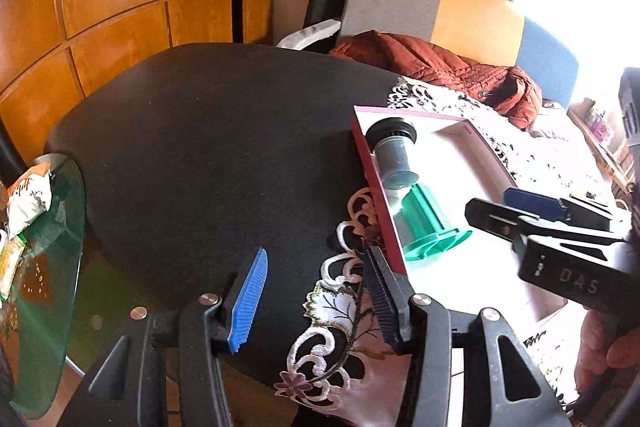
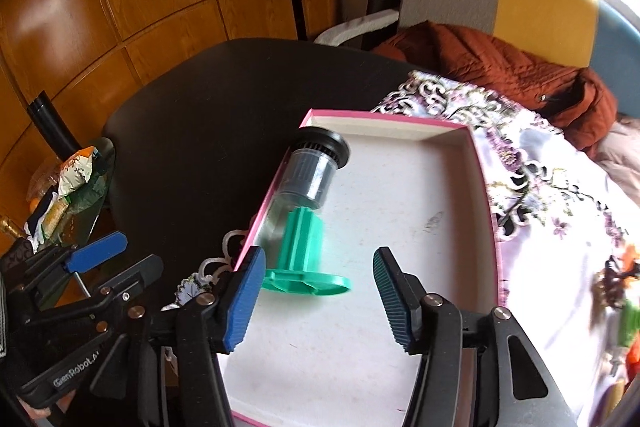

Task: Organize rigid objects
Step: 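Move both tools back toward the remaining toys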

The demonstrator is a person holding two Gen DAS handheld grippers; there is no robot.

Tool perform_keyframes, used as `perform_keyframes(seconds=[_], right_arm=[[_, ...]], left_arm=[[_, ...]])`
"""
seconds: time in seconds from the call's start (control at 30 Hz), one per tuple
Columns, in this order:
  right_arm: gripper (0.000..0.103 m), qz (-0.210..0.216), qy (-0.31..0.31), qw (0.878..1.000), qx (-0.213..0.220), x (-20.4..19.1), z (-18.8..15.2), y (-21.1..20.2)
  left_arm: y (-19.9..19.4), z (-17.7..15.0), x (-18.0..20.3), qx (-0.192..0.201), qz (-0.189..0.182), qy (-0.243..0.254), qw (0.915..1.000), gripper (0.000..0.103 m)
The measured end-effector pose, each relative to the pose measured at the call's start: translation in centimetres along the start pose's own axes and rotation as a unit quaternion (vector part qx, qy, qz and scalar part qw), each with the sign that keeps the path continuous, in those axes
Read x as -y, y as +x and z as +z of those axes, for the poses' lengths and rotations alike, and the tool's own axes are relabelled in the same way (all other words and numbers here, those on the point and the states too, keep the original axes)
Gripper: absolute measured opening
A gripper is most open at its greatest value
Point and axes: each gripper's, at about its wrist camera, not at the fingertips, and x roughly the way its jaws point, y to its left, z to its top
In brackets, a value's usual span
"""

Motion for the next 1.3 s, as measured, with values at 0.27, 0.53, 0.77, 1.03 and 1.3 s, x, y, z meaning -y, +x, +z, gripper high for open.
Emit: perform_keyframes(seconds=[0.27, 0.53, 0.77, 1.03, 1.3], right_arm=[[0.063, -0.045, -0.005, 0.999, 0.024, 3.0, -0.9, -3.0], [0.067, -0.1, 0.033, 0.994, 0.043, 8.8, -2.2, -6.9], [0.07, -0.175, 0.086, 0.979, 0.053, 16.2, -4.3, -10.3], [0.075, -0.291, 0.245, 0.921, 0.087, 28.2, -9.8, -14.3], [0.075, -0.306, 0.4, 0.86, 0.082, 33.8, -13.5, -16.0]], left_arm=[[-0.5, 0.2, 1.5, 0.004, -0.01, 0.02, 0.9997, 0.051], [-0.5, 0.4, 4.0, 0.002, -0.024, 0.052, 0.9984, 0.051], [-0.4, 0.8, 6.6, -0.001, -0.046, 0.078, 0.9959, 0.051], [0.1, 1.5, 10.8, -0.003, -0.077, 0.116, 0.9903, 0.051], [0.6, 1.9, 16.1, -0.022, -0.127, 0.15, 0.9802, 0.051]])
